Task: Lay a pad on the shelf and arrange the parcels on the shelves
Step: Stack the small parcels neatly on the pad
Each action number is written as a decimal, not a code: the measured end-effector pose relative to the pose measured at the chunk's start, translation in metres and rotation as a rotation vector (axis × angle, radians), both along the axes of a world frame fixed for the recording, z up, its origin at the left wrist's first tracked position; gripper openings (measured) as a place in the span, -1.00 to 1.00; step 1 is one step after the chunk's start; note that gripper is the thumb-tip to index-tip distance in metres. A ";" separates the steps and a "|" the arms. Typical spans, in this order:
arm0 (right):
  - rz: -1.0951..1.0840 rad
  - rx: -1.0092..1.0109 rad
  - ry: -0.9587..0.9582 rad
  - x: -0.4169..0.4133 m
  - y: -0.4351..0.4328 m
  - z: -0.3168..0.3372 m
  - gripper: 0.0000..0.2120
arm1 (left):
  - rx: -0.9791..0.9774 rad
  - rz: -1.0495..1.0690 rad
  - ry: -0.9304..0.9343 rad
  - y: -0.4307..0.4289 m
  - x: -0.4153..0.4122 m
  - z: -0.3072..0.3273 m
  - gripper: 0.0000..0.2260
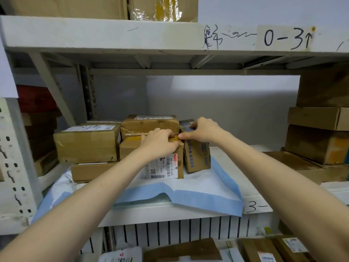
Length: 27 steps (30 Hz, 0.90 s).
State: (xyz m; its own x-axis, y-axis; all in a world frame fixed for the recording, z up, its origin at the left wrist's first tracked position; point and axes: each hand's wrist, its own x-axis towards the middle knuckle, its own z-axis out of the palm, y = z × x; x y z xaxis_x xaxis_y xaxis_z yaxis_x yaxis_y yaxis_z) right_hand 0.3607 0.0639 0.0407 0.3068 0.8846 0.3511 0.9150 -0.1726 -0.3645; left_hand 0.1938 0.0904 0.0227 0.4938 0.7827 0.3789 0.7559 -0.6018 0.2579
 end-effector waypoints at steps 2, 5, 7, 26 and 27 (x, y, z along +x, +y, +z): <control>0.008 0.072 0.065 0.002 0.001 0.003 -0.33 | -0.007 -0.005 -0.002 0.001 0.000 0.000 -0.63; 0.040 0.055 0.029 0.002 0.004 0.000 -0.35 | -0.014 -0.020 -0.005 0.005 -0.001 0.001 -0.64; 0.031 0.066 -0.025 0.000 0.004 -0.006 -0.43 | -0.018 -0.019 -0.005 0.007 -0.001 0.001 -0.63; -0.047 -0.002 -0.030 -0.007 0.004 -0.014 -0.26 | 0.021 -0.022 0.089 0.008 0.000 0.002 -0.50; -0.045 -0.005 -0.020 -0.008 0.001 -0.015 -0.25 | 0.013 -0.021 0.088 0.007 -0.001 0.002 -0.49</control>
State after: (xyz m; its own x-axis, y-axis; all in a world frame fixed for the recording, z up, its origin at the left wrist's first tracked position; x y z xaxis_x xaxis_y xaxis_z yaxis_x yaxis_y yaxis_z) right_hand 0.3530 0.0651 0.0260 0.3391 0.8720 0.3531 0.9134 -0.2153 -0.3455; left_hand 0.1925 0.0977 0.0243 0.5424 0.7669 0.3430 0.7623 -0.6209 0.1828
